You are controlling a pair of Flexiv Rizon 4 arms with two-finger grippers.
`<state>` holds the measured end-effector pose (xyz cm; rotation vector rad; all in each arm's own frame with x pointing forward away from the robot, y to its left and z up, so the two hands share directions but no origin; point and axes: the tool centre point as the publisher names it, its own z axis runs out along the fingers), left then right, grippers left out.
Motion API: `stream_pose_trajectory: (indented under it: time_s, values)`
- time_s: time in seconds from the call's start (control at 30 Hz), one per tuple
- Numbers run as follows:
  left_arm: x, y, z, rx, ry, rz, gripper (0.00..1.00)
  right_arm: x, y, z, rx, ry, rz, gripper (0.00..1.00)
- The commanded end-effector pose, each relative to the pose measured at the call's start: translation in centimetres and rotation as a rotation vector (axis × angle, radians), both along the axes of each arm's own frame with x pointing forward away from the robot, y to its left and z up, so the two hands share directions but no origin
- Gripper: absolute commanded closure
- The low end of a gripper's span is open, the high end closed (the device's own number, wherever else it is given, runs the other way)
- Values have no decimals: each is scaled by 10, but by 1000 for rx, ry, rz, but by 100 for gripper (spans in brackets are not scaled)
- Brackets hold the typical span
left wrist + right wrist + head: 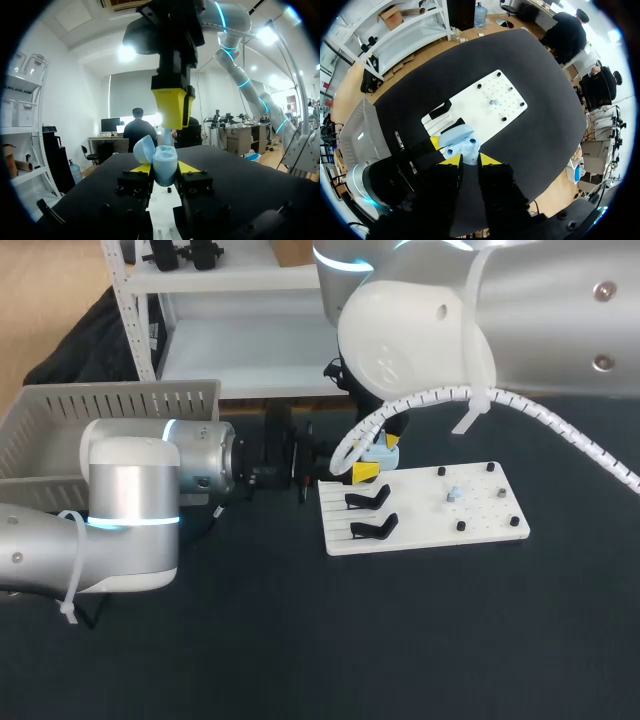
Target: Pick up each earbud case from the left stands, insert the matching earbuds, close the lid, and place the case in the box.
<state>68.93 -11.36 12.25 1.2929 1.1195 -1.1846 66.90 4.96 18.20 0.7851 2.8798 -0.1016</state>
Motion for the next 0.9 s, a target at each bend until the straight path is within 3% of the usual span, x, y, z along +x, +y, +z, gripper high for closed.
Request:
stream_pose_trajectory:
  time_s: [0.03,0.9]
  values:
    - [-2,0,0,-2,-2,5,100,1,1,-1,-1,-1,-3,100]
    - [-2,0,0,-2,-2,5,100,6,-3,-7,4,-1,-23,100]
